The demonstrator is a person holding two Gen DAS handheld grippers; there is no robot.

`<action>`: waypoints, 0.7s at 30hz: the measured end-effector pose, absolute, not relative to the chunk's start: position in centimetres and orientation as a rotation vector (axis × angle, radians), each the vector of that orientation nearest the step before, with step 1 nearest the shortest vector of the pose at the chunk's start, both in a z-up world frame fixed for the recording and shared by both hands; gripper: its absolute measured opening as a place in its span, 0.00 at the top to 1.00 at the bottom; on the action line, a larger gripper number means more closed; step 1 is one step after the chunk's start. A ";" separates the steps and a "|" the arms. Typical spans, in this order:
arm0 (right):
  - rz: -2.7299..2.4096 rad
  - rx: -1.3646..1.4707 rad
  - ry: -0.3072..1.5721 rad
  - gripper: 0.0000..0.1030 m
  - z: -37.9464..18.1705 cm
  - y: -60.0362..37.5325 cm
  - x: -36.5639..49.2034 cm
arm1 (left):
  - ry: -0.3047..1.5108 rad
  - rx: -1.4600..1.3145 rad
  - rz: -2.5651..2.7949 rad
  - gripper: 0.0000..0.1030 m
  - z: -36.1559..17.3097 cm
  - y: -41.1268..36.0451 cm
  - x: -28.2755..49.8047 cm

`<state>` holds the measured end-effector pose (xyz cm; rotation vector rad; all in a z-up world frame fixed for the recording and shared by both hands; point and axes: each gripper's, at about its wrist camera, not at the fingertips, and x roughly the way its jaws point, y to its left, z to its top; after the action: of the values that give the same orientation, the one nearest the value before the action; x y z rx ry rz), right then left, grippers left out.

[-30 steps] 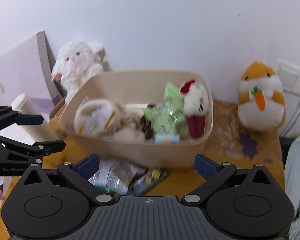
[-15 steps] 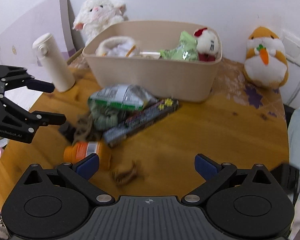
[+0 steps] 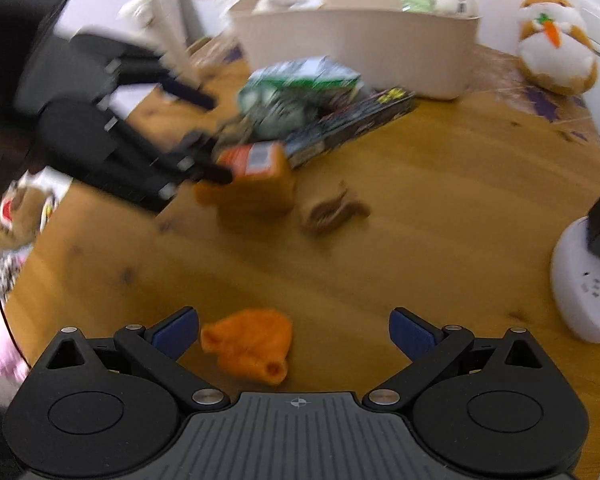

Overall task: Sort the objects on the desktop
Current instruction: 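Move both tools back toward the orange bottle and orange sock, then grasp the orange bottle with left tool while right tool grasps orange sock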

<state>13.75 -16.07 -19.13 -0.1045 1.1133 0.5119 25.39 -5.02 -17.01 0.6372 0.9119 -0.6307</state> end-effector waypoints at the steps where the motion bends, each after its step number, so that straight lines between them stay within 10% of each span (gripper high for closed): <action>1: 0.522 -0.124 1.115 0.00 -19.5 -15.7 13.4 | 0.918 0.644 -0.636 0.29 -17.3 -5.2 25.5; 16: 0.504 -0.181 1.114 0.17 -22.4 -13.5 11.9 | 0.998 0.601 -0.661 0.36 -20.0 -6.6 26.2; 21: 0.507 -0.202 1.087 0.33 -22.5 -13.8 12.0 | 1.018 0.564 -0.671 0.62 -20.5 -6.6 26.1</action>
<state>11.97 -13.85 -22.47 -0.2017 1.0870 0.5065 26.09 -6.64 -20.48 0.5635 1.0178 -0.6713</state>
